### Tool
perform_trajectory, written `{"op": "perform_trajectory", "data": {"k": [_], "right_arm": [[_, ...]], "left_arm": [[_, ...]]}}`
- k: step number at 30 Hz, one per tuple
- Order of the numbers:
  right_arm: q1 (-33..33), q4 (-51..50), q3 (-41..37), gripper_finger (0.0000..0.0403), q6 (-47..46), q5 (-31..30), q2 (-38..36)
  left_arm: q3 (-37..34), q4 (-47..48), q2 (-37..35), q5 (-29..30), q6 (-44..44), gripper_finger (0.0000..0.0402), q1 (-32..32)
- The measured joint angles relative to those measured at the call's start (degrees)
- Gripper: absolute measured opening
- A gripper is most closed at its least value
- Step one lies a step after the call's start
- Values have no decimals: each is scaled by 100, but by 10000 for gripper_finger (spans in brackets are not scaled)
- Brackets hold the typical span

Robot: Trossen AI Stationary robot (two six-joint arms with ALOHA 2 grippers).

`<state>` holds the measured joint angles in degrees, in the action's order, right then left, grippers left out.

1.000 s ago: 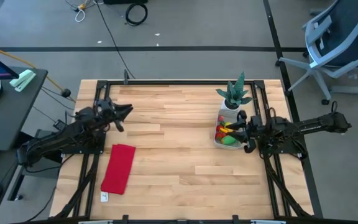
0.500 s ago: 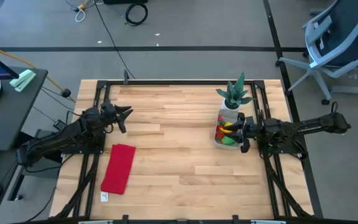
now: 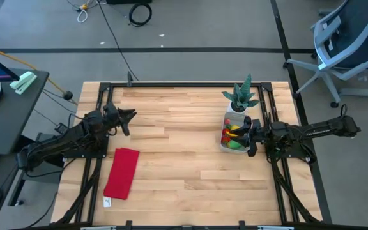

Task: Pick and placing Produce into tupperware
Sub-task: Return to Home Position

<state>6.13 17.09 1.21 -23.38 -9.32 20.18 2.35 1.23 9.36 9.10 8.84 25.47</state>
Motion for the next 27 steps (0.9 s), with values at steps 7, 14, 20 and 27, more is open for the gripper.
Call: {"op": "perform_trajectory", "data": {"k": [7,14,20,27], "right_arm": [[0,-35,0,151,0,-4,0],[0,-35,0,151,0,-2,0],[0,-35,0,151,-1,-2,0],[0,-35,0,151,-2,-2,0]], "left_arm": [[0,-9,1,2,99,90,2],[-2,-37,1,-7,100,87,1],[-2,-43,1,-9,98,81,2],[-2,-47,1,-11,97,90,2]]}}
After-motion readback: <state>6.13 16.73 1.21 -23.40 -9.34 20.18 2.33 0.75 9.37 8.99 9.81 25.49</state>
